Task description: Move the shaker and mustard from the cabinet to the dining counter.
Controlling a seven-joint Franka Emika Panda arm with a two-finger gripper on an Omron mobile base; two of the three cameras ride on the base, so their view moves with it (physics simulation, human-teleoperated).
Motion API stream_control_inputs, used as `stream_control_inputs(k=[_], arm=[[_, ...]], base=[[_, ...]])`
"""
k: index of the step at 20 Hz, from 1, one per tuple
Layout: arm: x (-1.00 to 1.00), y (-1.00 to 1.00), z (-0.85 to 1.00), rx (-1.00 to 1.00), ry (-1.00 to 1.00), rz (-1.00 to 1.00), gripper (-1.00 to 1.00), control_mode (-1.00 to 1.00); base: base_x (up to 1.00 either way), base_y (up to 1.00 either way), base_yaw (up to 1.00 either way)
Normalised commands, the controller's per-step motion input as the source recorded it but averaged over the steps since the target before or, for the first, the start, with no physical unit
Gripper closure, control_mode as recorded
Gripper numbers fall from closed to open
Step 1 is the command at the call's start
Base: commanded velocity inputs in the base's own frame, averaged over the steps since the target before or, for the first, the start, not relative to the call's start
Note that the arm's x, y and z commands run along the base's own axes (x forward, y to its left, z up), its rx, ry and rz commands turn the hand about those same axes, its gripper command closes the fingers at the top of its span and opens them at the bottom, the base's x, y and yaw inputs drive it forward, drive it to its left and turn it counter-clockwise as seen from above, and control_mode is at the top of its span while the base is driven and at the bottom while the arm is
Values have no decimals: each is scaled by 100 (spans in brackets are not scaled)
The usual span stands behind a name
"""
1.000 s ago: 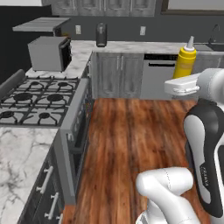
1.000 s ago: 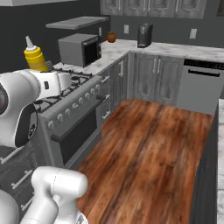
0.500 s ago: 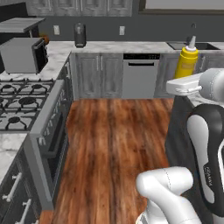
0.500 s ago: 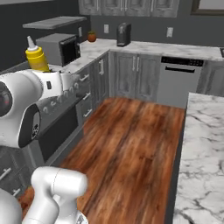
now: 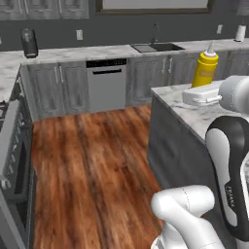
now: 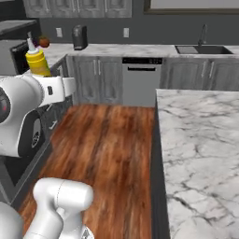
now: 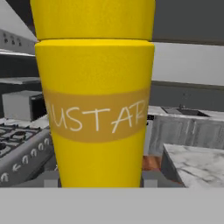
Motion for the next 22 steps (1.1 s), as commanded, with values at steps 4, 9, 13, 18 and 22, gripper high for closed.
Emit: stream_control_inputs(k=[4,9,13,18,22], arm=[[0,0,0,0,0,0,100,100],[0,0,0,0,0,0,100,100],[0,0,0,0,0,0,100,100],[0,0,0,0,0,0,100,100],[0,0,0,0,0,0,100,100]], base=[[0,0,-53],[0,-2,-51],[-3,-2,-51],[-1,-1,-51],[0,0,-48]])
